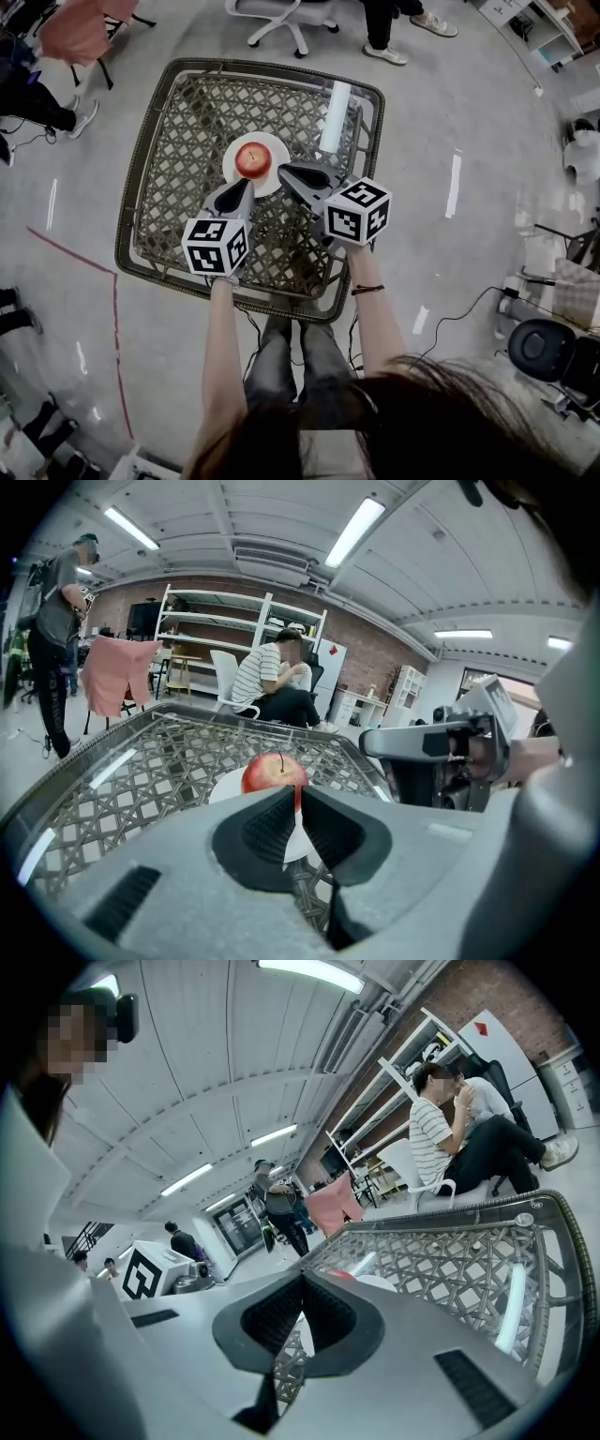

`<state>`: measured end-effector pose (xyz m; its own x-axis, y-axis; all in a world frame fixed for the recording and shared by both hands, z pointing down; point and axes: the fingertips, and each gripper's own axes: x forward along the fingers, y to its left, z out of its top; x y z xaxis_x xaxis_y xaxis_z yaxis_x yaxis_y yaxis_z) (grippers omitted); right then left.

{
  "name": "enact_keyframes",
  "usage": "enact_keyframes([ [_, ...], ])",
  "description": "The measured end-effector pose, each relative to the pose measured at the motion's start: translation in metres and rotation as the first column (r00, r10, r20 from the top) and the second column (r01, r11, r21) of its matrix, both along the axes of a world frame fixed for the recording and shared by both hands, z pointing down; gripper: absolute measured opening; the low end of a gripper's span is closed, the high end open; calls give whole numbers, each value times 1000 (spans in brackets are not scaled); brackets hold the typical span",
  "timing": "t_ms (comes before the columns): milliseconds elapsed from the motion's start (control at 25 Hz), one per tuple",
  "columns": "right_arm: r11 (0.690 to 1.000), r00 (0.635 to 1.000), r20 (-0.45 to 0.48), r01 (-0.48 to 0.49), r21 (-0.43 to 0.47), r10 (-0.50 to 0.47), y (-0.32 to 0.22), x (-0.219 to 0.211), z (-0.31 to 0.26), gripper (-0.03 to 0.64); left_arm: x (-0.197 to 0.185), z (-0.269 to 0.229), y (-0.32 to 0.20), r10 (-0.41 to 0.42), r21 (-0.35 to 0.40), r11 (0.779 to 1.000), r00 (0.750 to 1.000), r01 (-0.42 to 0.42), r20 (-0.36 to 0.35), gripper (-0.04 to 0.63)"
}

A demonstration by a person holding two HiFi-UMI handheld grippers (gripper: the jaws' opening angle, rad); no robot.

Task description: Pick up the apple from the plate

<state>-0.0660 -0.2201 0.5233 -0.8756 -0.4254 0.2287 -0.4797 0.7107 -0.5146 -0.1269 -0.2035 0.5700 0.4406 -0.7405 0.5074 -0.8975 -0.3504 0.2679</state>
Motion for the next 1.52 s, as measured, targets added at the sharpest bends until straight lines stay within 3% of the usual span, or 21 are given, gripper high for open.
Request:
enact_keyframes([
  [320,1000,1000,7,0,-17,0,-4,-2,13,9,-3,12,-6,3,-5,1000,999,-3,33,21],
  [440,1000,1000,9,-3,-20,4,-6,-1,15,8,-2,15,-7,10,-6,1000,999,-9,46,96],
  [800,999,1000,18,-16,-31,16,-11,5,23,9,-2,22,-13,17,3,1000,997,-17,79,155],
  [1240,999,999,31,-21,-37,23,-11,8,30,9,-4,23,-21,35,64,997,988,-45,148,289],
  [1520,999,999,36,-19,-39,21,-13,10,34,9,-2,26,-27,50,87,994,985,-65,168,328],
])
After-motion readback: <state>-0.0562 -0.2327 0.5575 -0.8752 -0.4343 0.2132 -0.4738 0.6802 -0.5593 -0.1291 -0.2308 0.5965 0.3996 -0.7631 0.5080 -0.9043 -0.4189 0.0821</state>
